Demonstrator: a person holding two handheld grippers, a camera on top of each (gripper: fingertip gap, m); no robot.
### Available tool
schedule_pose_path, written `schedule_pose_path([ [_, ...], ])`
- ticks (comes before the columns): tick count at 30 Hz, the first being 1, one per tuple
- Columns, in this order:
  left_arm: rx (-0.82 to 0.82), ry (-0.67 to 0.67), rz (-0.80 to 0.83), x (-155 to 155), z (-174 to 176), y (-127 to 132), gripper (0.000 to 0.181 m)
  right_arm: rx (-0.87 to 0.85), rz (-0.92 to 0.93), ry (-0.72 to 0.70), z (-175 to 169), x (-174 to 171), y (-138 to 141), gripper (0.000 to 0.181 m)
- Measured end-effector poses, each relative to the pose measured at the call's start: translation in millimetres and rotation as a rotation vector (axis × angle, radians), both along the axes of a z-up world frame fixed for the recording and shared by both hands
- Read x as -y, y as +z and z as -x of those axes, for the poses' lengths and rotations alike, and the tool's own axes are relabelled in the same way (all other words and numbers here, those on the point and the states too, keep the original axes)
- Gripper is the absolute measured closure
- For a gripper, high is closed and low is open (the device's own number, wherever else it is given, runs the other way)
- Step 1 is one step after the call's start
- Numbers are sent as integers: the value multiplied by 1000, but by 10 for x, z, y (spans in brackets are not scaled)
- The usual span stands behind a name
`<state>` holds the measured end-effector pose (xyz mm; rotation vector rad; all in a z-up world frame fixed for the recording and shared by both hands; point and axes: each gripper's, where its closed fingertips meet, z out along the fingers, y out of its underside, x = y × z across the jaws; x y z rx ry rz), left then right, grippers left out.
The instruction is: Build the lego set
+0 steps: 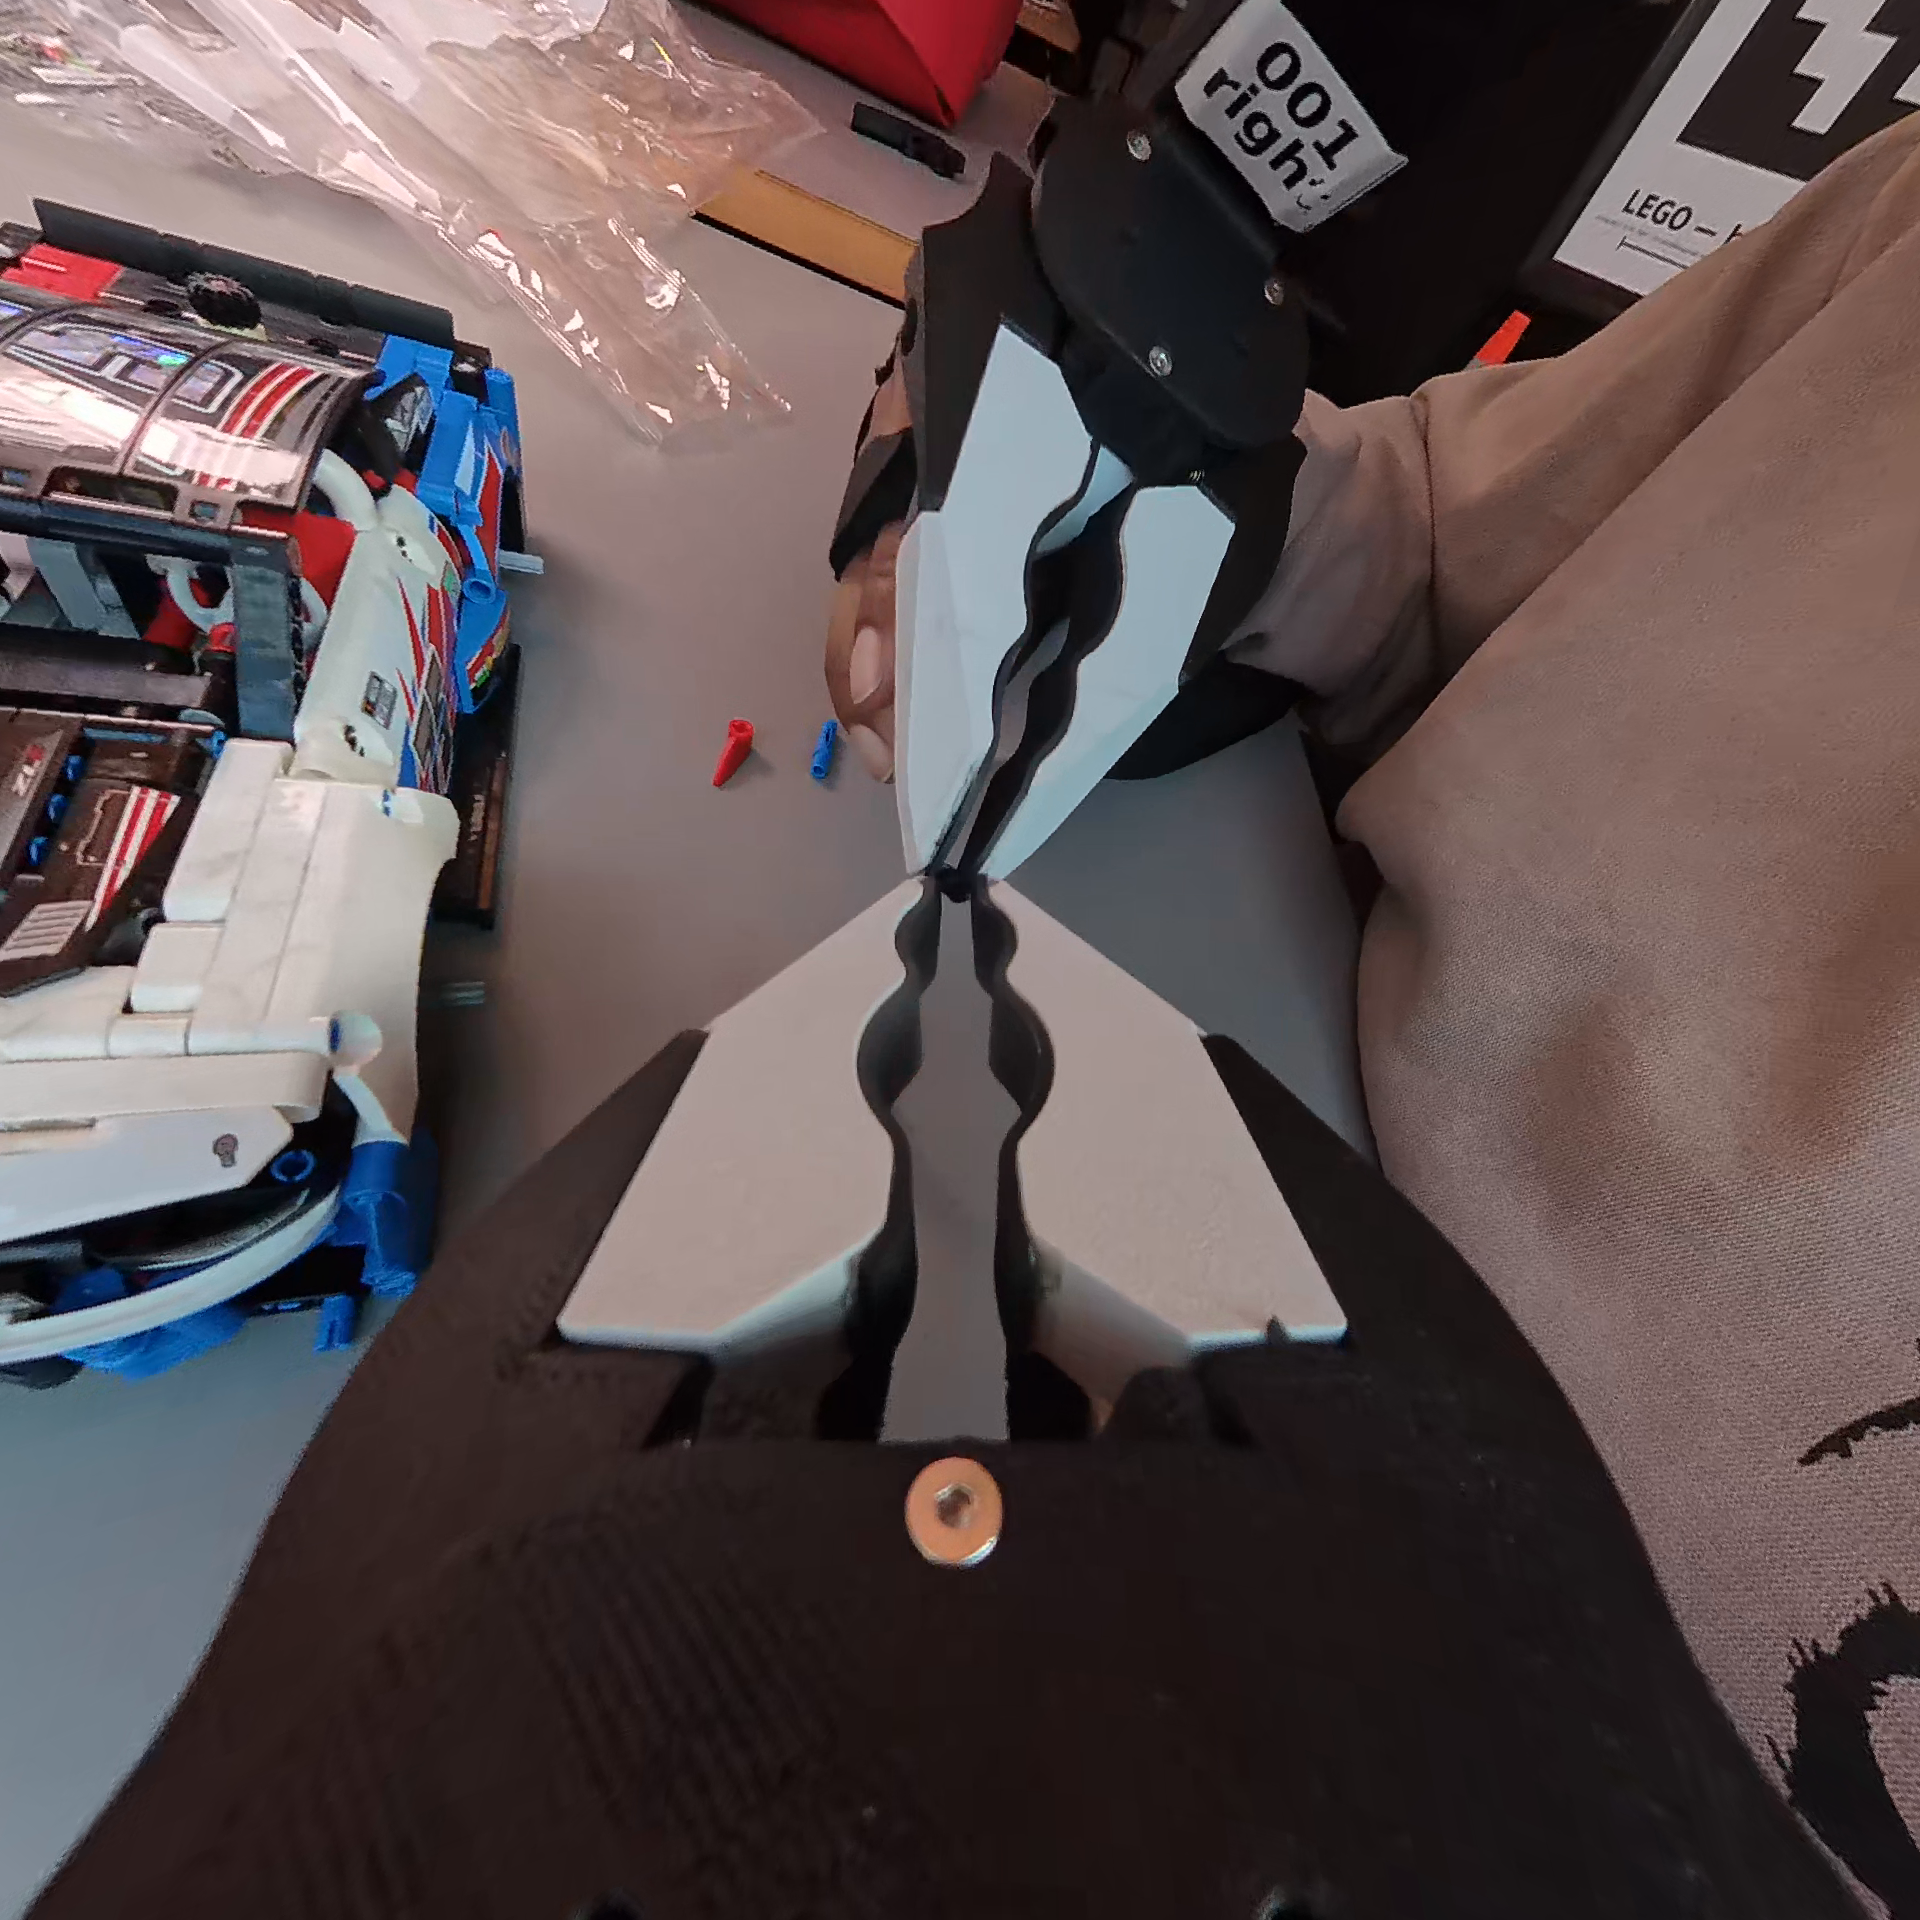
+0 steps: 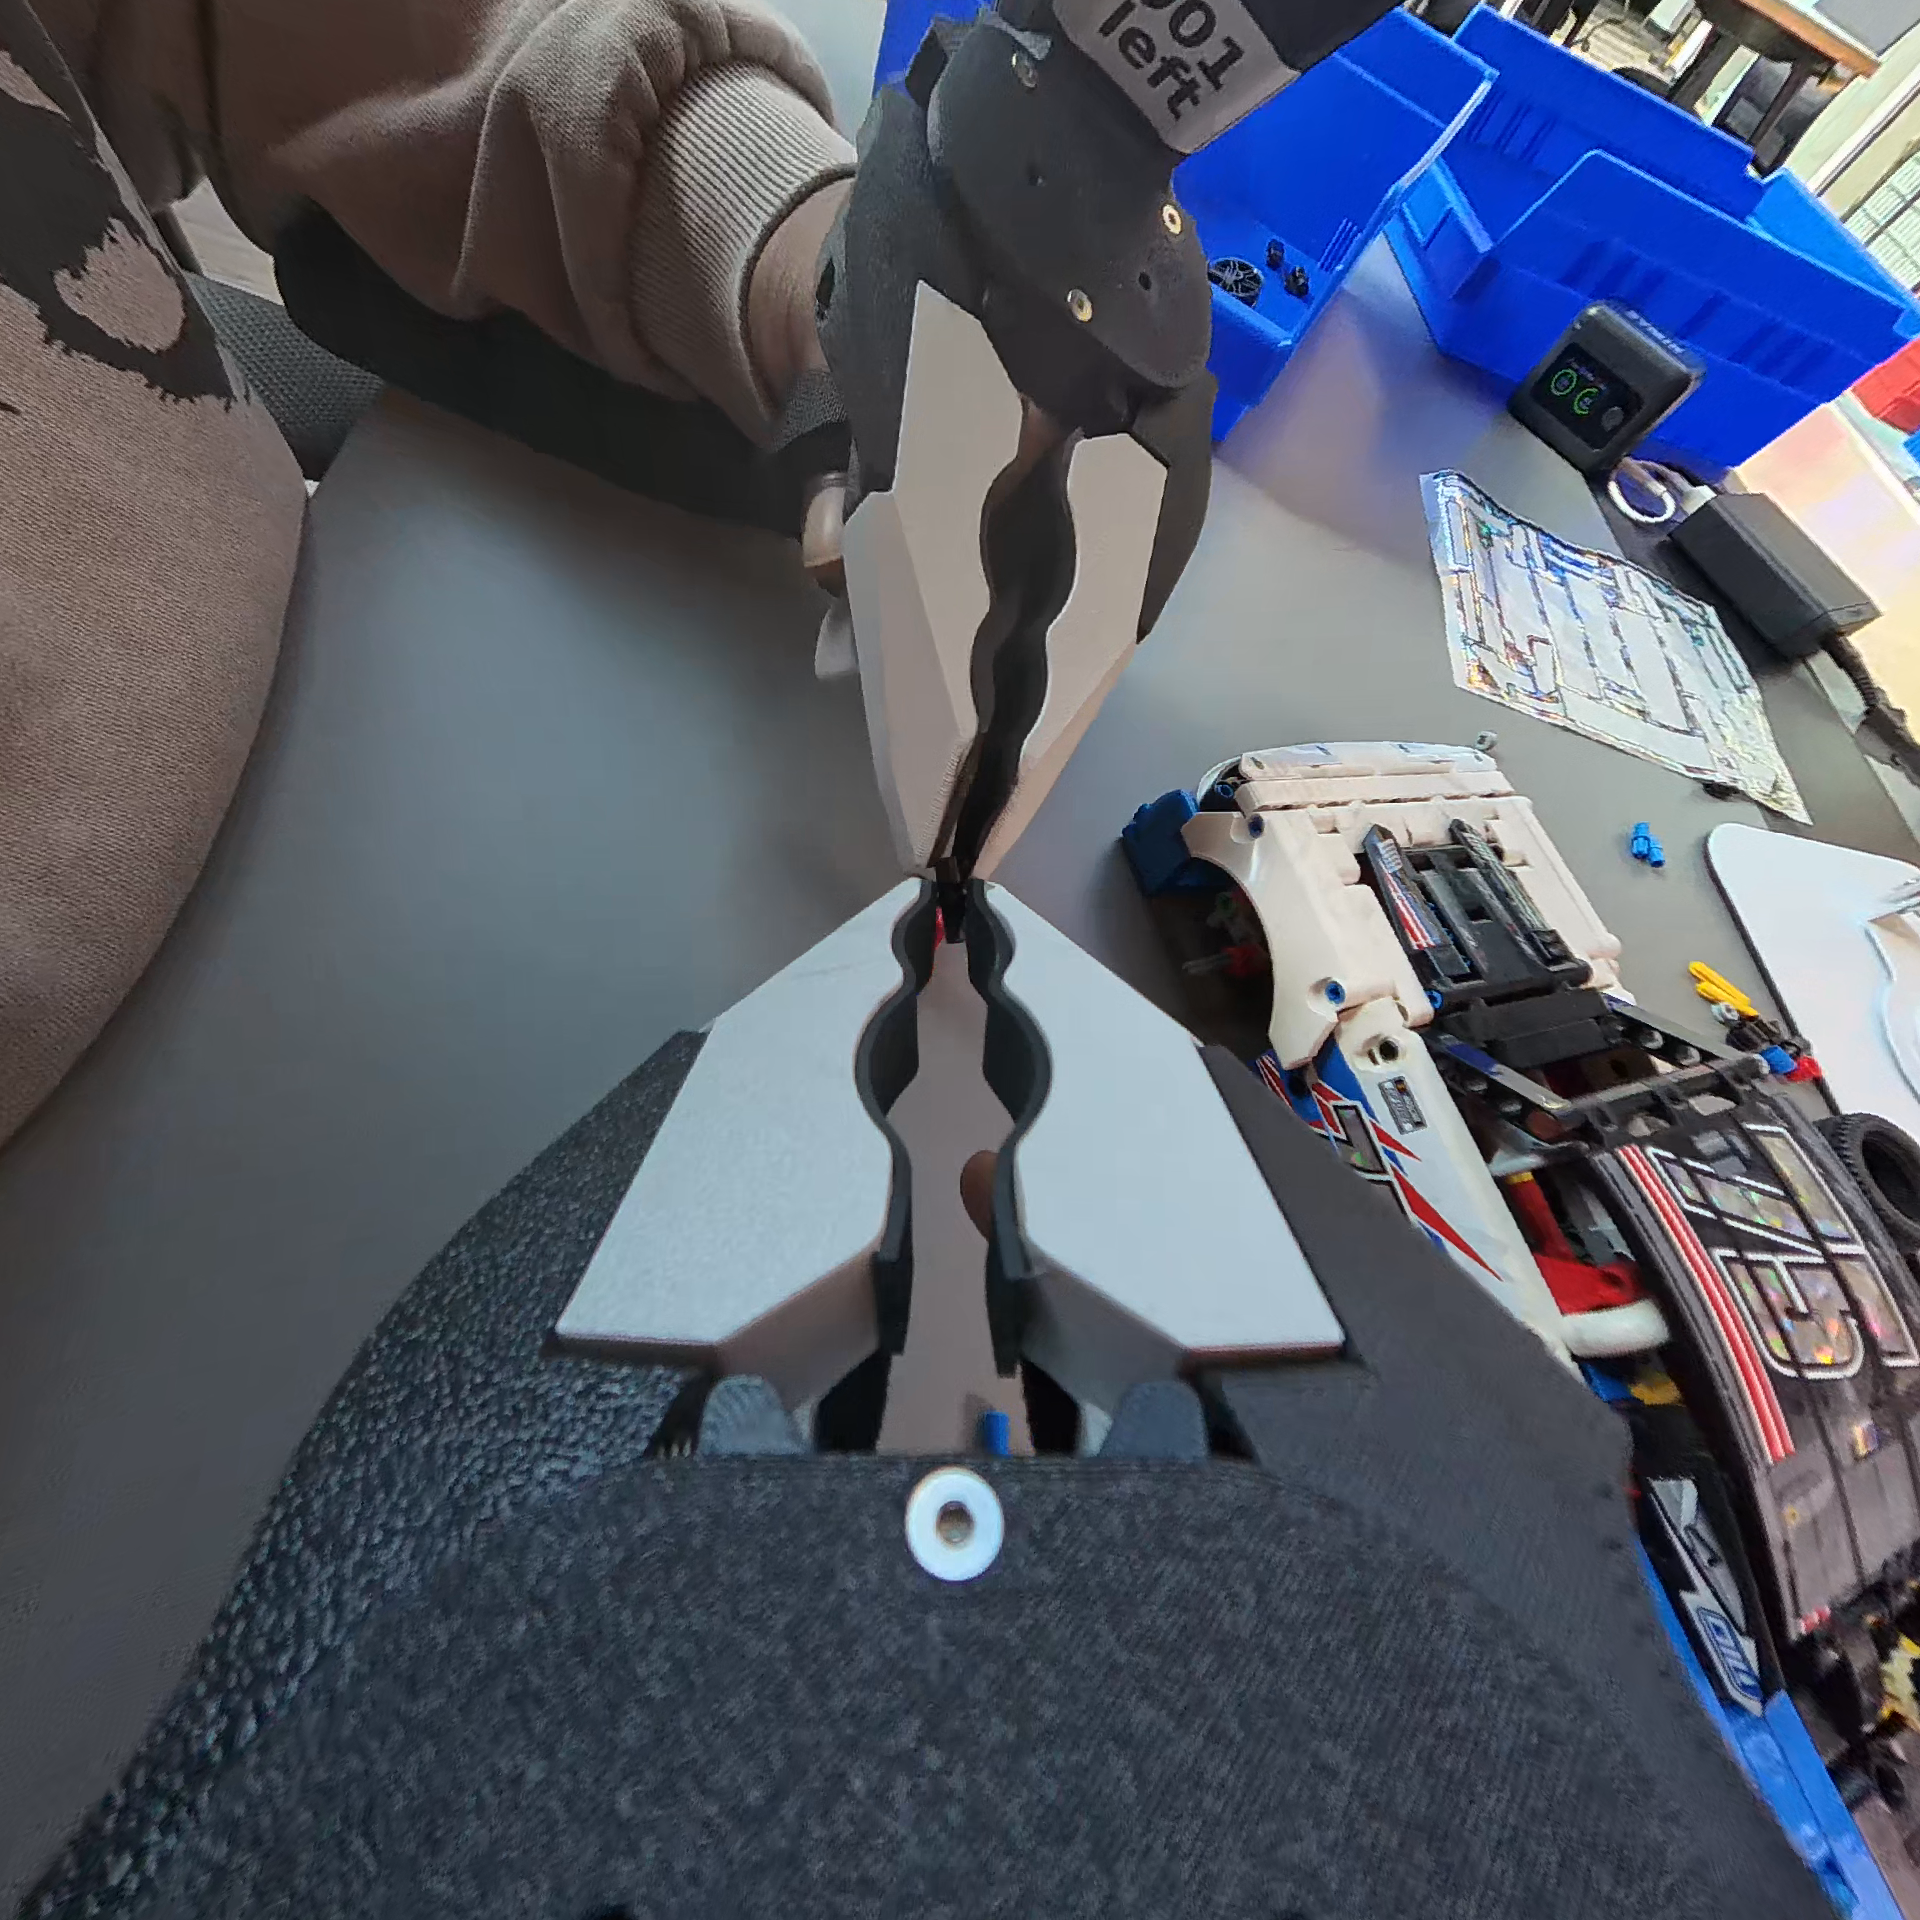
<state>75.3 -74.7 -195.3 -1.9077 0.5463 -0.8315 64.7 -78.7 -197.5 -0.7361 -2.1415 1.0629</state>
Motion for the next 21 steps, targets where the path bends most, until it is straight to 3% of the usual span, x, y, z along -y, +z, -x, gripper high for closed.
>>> schedule_pose_path([
  [5,36,-9,-1,4,11,20,179,-34,8,7,2,8,42,178],
  [14,441,-118,-67,140,11,545,180,-278,172,85,-72,102,525,173],
  [21,495,-134,-63,155,0,594,180,-347,162,62,-59,120,623,176],
])
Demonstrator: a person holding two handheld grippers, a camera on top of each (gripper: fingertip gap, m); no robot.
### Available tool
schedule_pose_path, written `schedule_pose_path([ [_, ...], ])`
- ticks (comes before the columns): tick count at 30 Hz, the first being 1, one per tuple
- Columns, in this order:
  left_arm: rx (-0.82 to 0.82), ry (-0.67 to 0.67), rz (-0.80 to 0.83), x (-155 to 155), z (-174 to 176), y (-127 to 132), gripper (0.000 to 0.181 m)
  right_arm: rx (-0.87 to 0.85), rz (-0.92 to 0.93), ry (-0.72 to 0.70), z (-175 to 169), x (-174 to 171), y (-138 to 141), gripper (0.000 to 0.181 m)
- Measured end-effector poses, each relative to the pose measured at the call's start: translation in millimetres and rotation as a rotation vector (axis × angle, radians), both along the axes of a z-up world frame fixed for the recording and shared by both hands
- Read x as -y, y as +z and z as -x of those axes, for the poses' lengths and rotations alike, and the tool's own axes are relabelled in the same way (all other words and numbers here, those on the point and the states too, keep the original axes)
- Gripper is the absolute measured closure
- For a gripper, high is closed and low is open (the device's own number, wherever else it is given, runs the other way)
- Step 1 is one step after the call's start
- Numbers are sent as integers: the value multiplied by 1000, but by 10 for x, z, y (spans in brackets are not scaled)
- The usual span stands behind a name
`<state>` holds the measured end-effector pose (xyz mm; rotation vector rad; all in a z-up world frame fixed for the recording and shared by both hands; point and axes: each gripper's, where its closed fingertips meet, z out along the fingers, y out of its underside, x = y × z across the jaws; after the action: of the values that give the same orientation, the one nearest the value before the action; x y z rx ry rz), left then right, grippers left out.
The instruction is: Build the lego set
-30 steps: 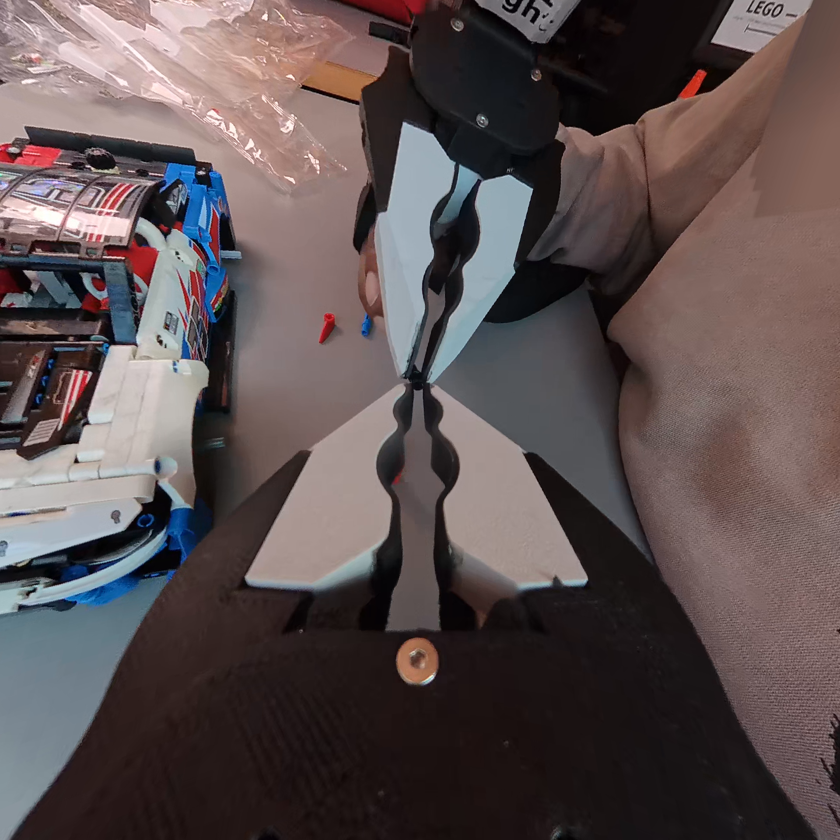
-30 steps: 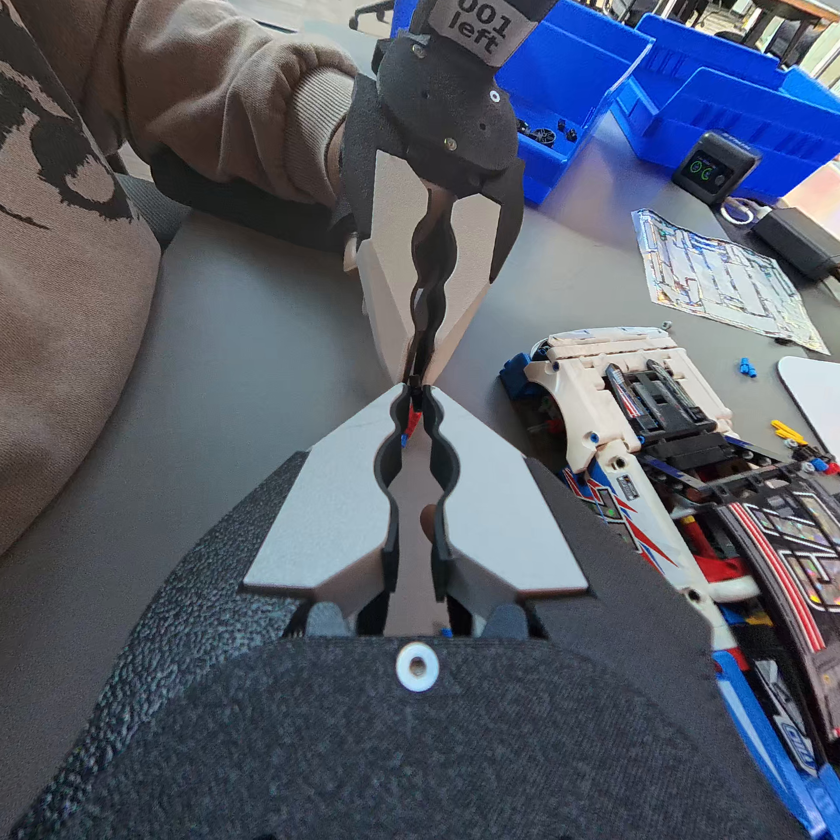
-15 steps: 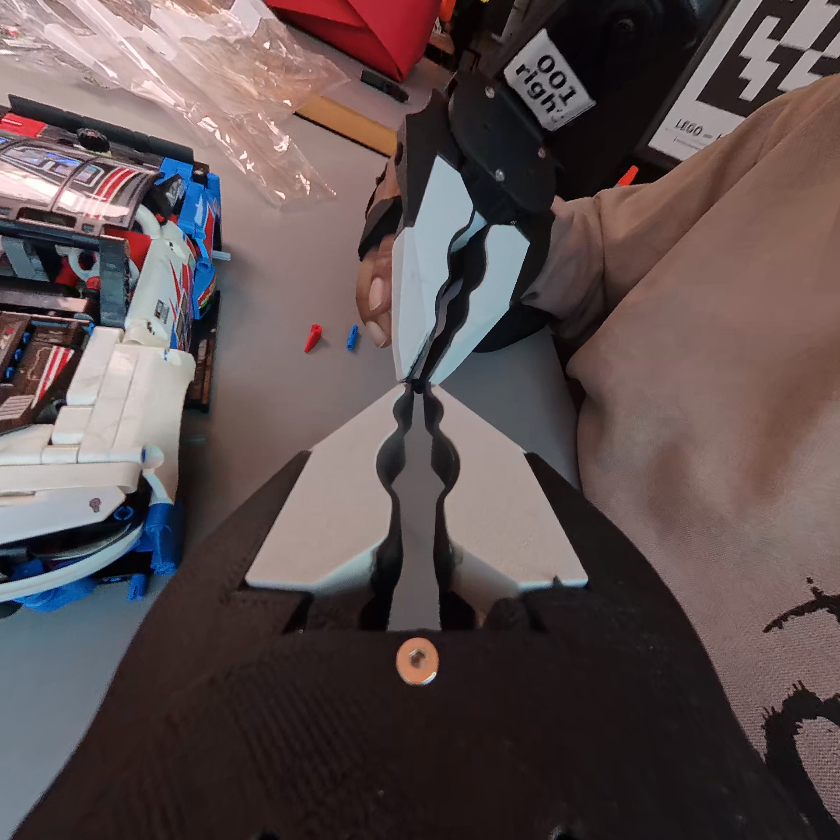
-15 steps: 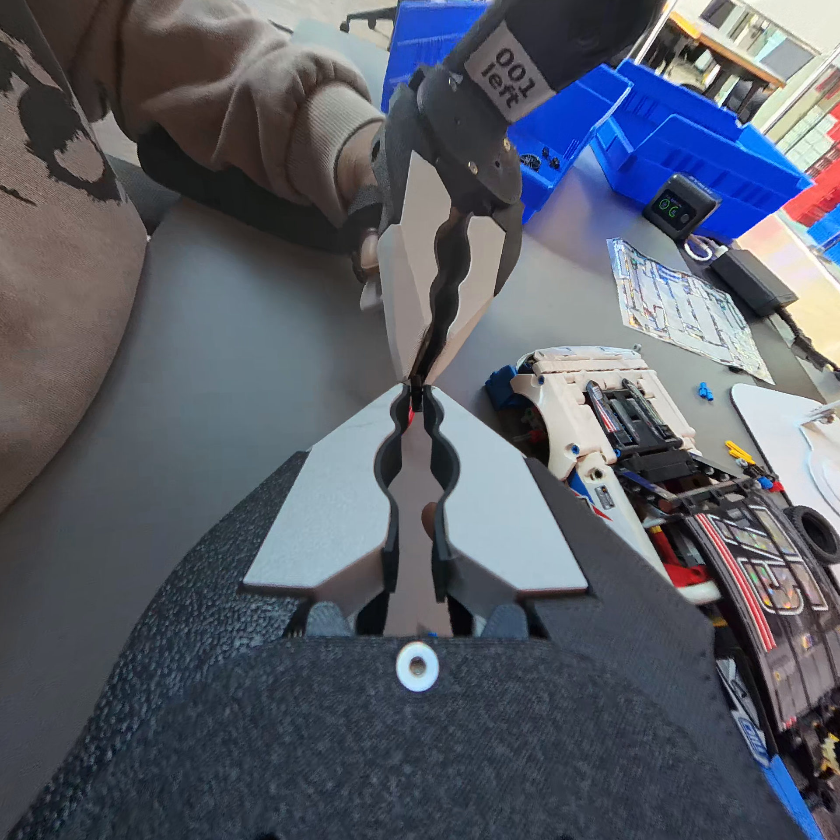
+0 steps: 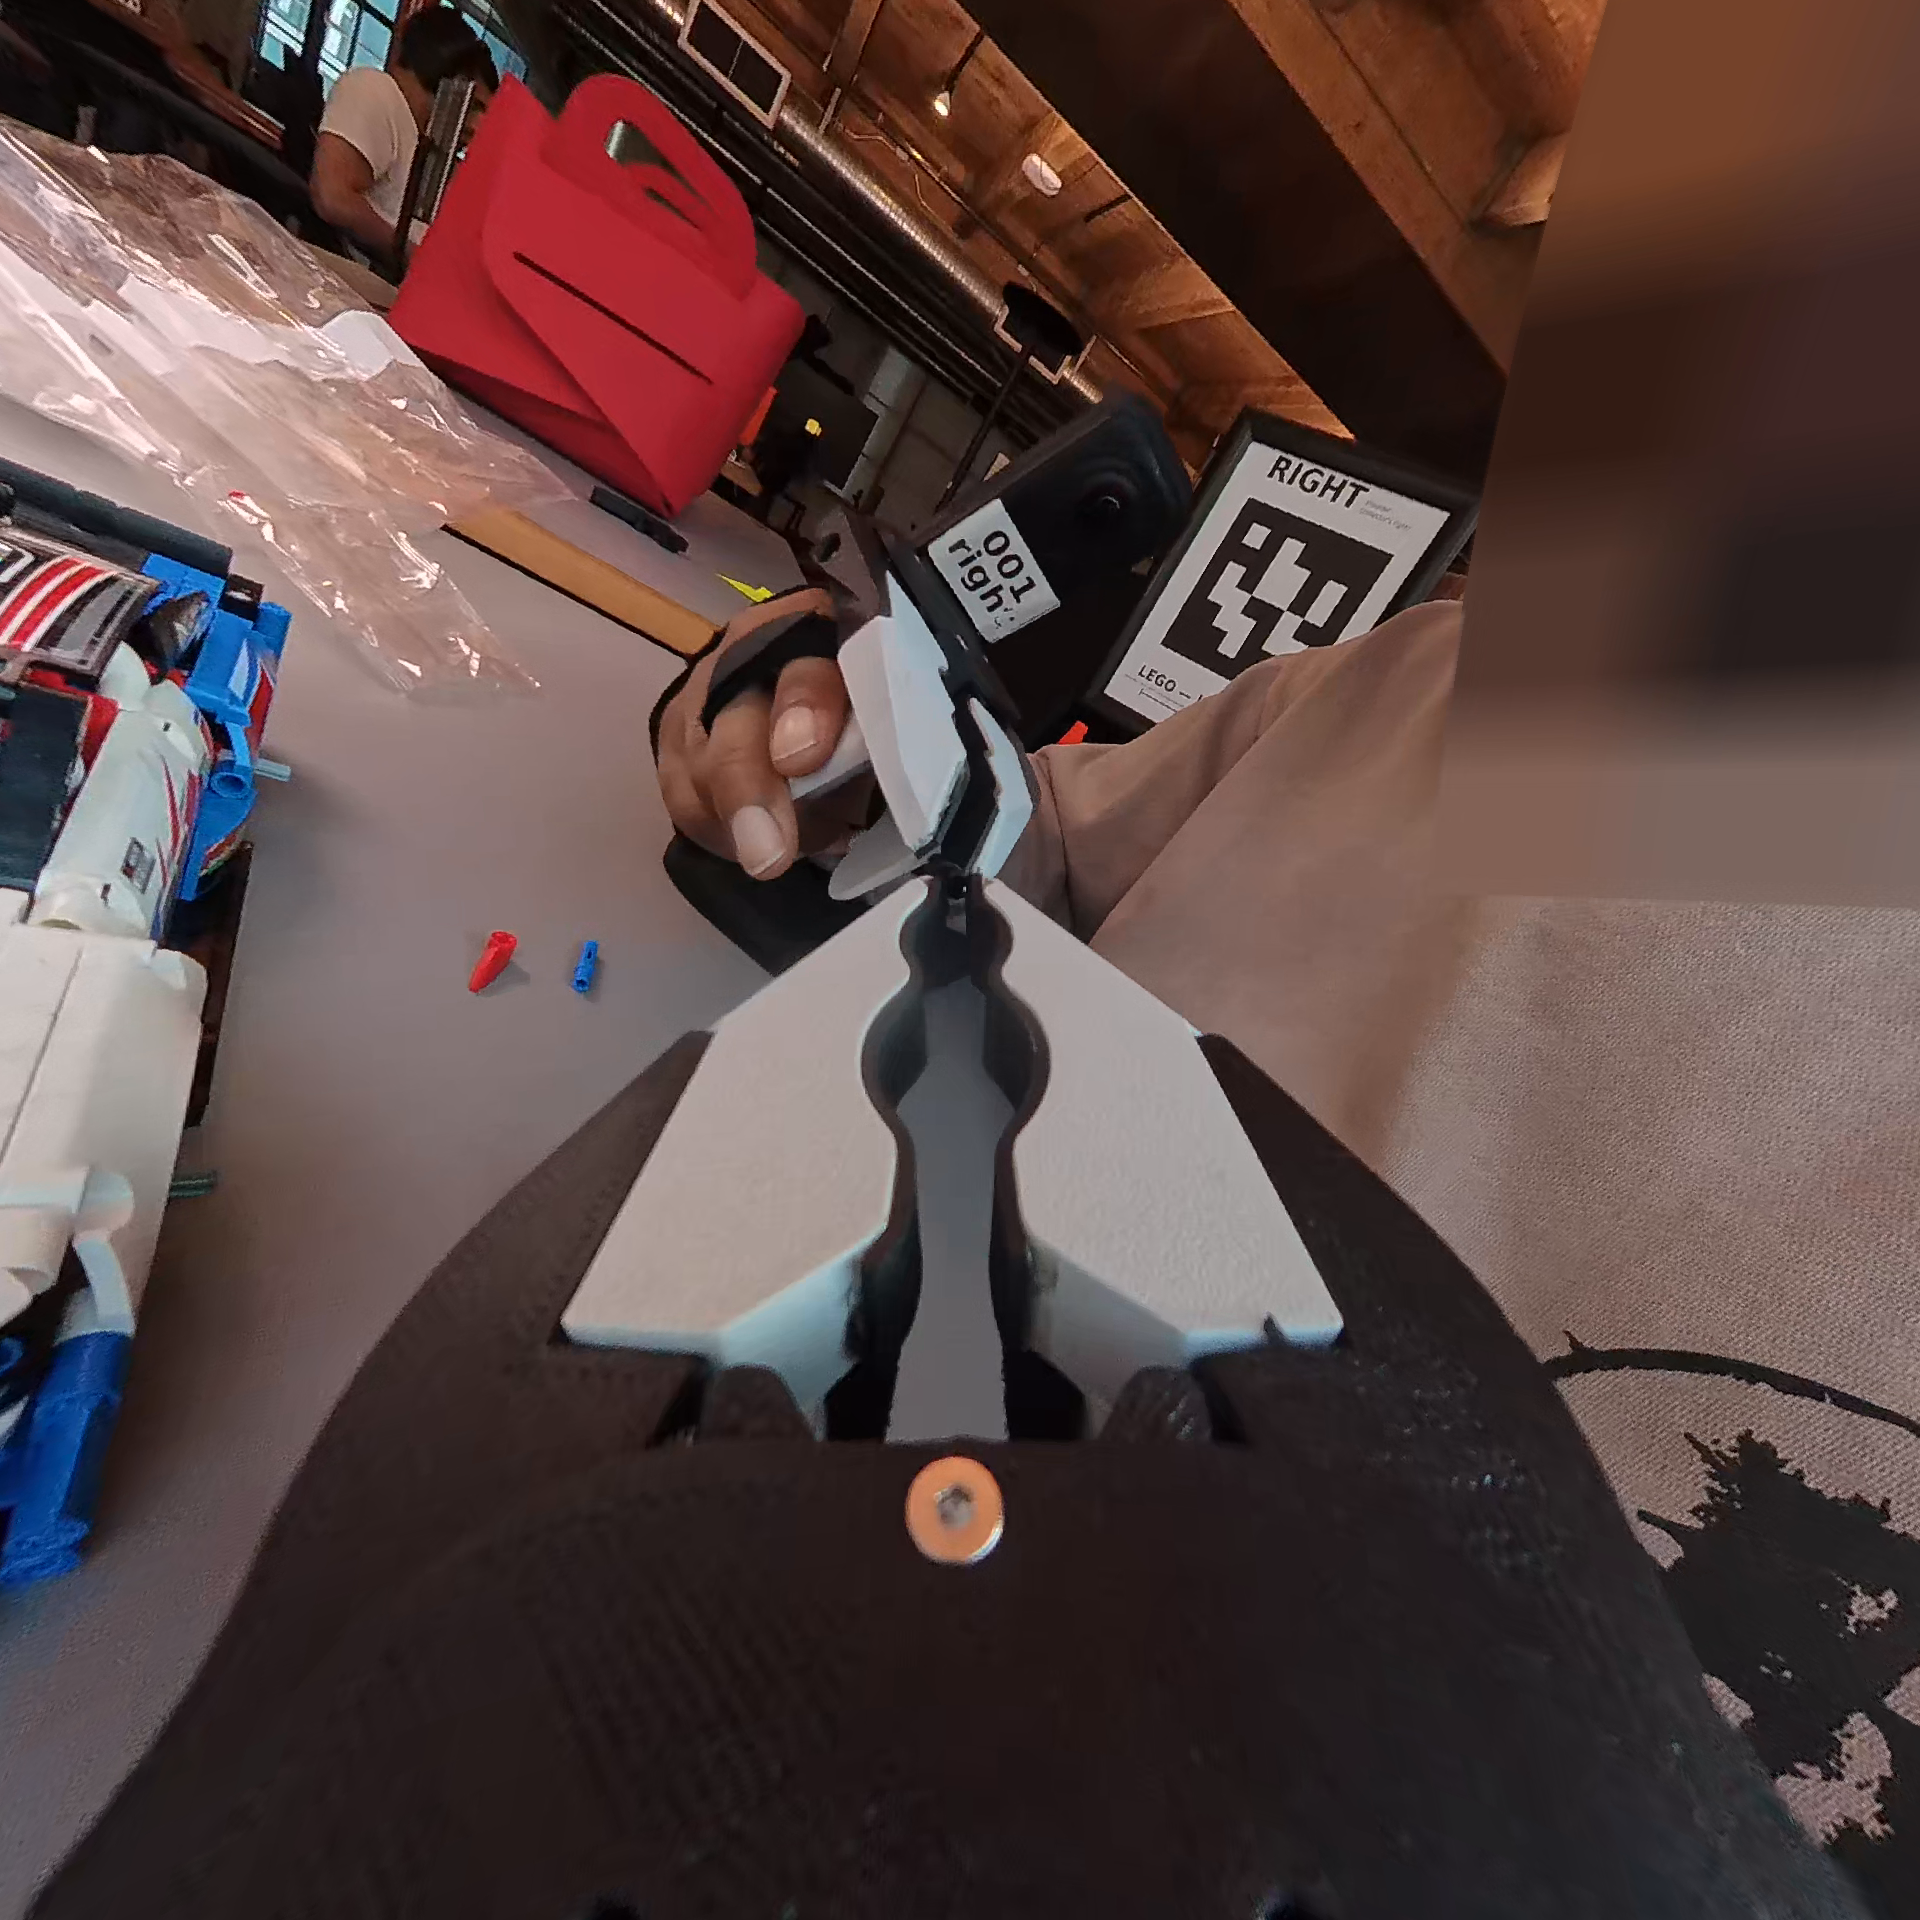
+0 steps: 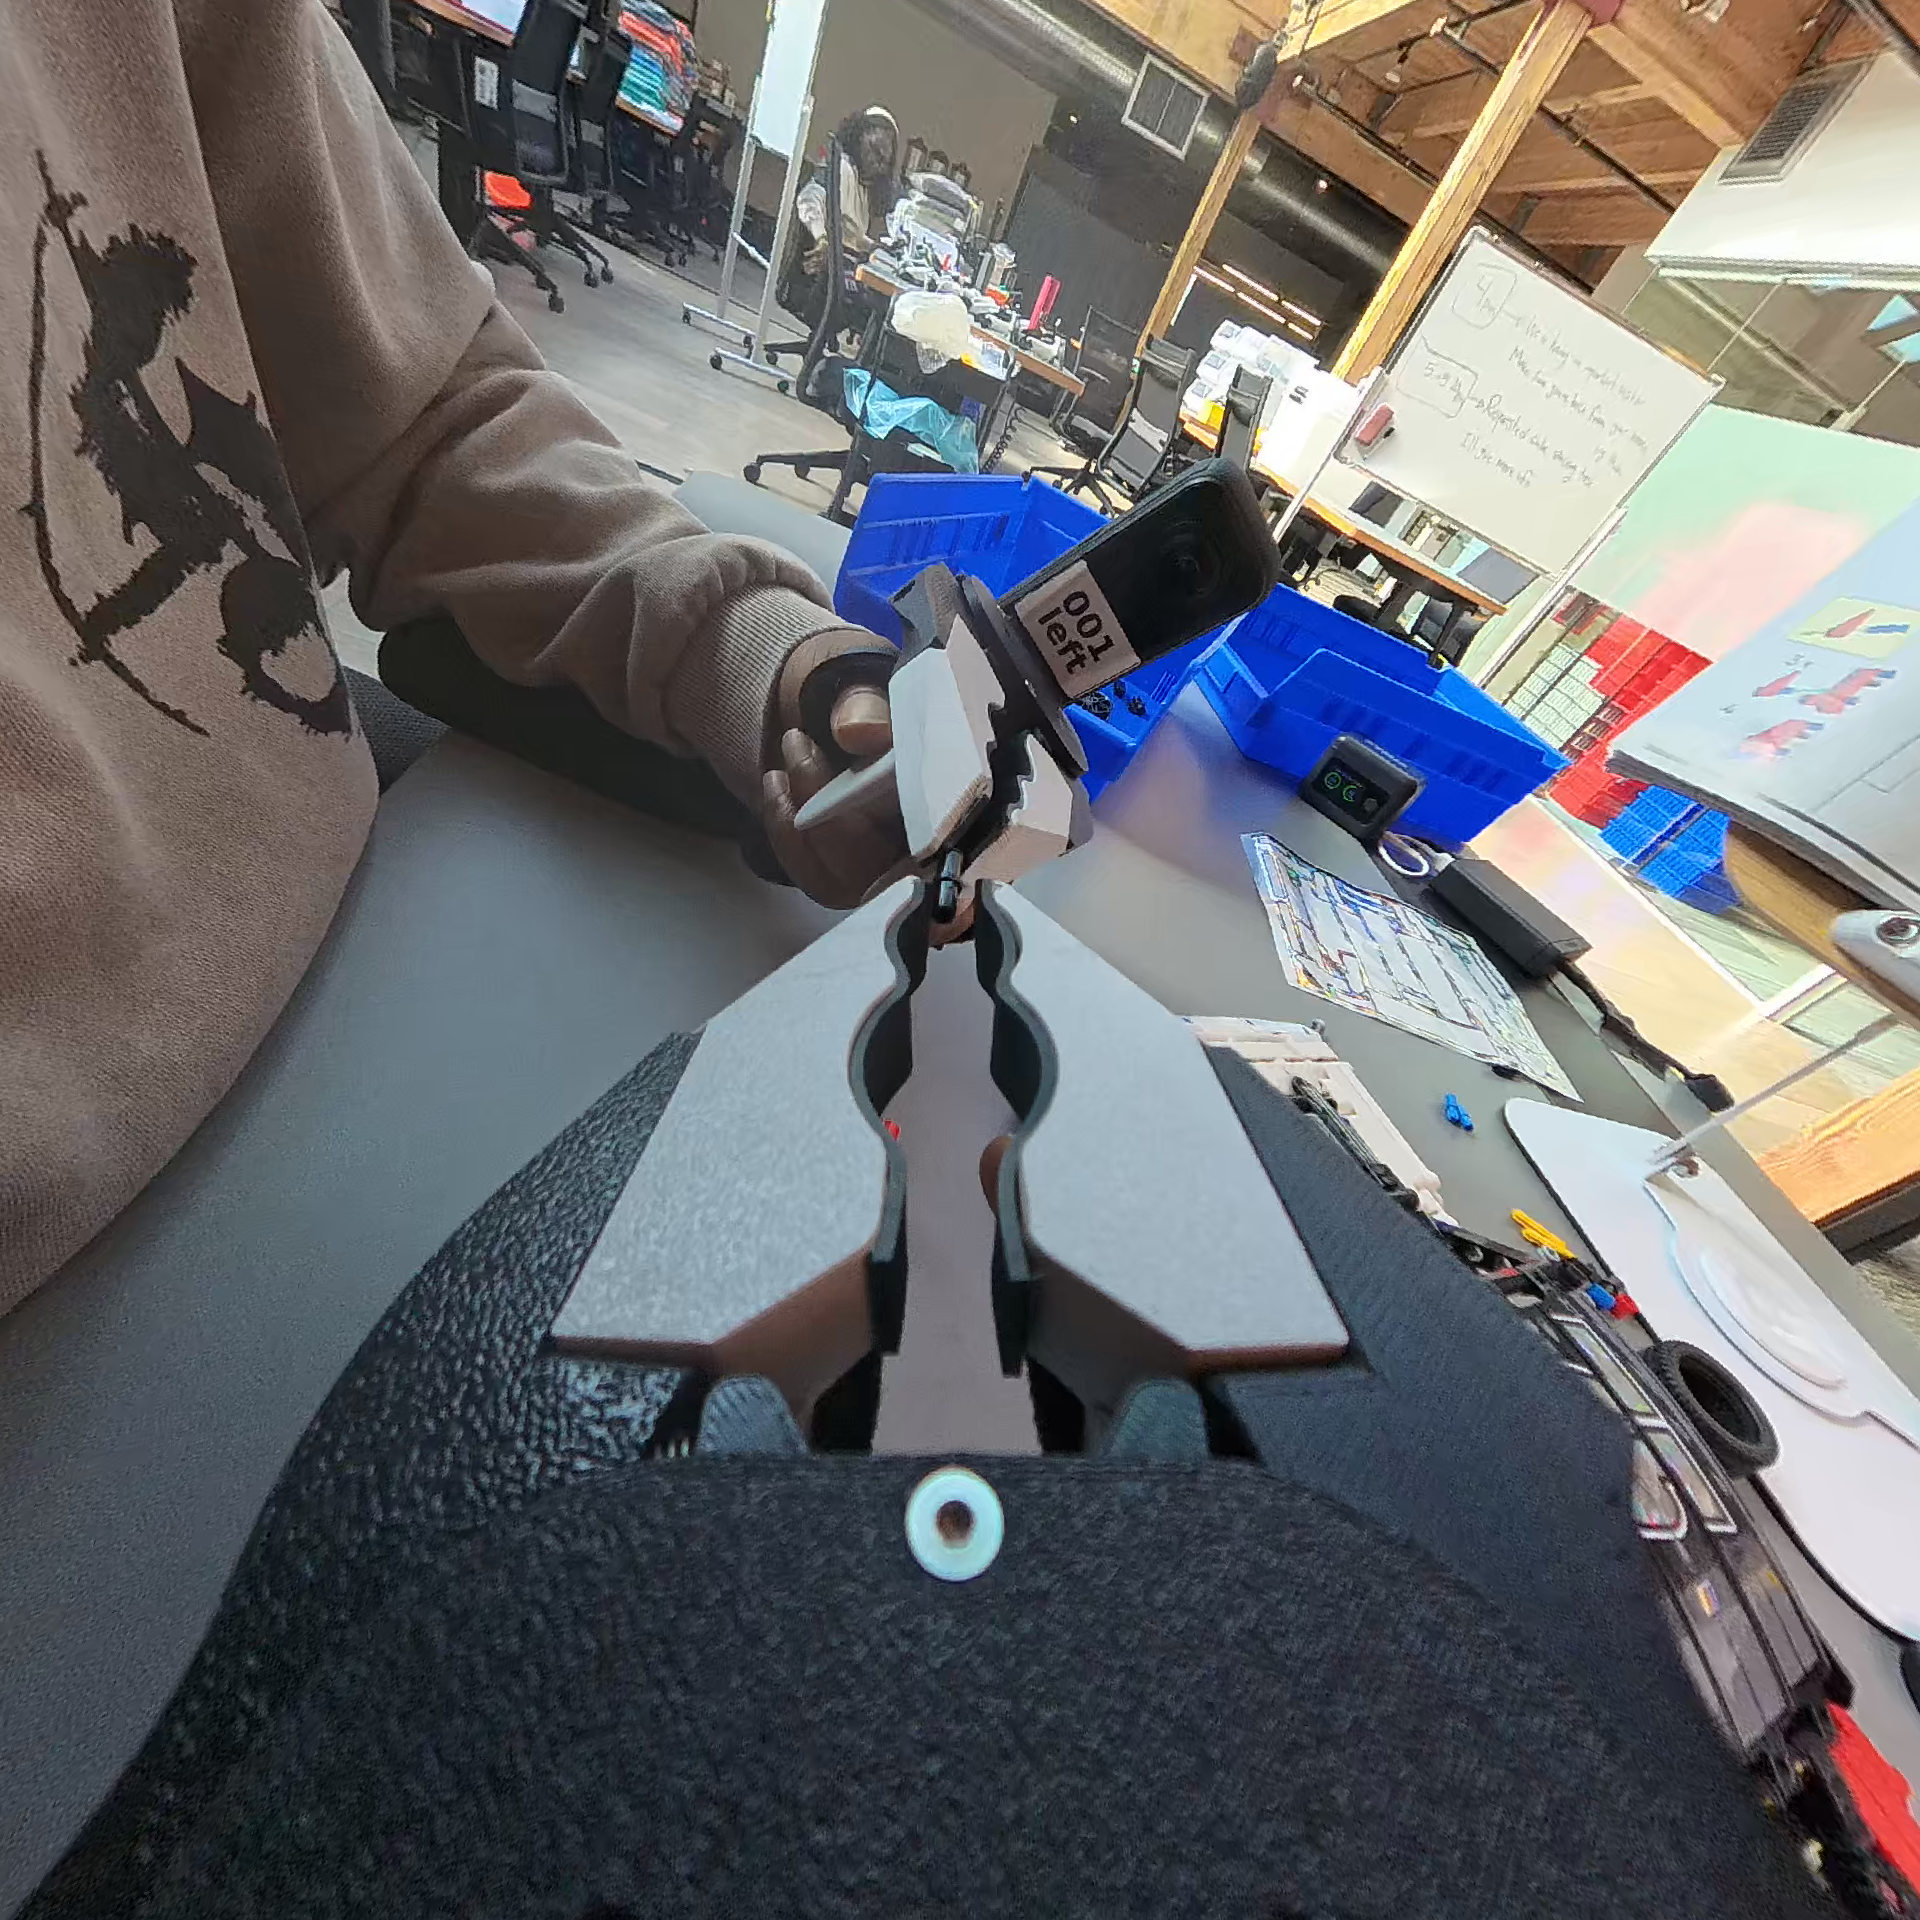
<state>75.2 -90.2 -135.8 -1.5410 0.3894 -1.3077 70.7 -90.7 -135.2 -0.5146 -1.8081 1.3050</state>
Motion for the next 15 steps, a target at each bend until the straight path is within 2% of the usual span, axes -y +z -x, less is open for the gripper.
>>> schedule_pose_path([
  [7,26,-15,2,11,-13,23,180,9,2,-3,5,14,-3,179],
  [10,0,15,15,-31,20,-12,180,78,26,-16,34,-38,-58,179],
  [12,-137,81,3,-83,88,-130,170,187,16,-38,45,-130,-179,179],
  [15,-541,177,-37,-120,227,-527,162,362,-33,-97,43,-295,-479,179],
])
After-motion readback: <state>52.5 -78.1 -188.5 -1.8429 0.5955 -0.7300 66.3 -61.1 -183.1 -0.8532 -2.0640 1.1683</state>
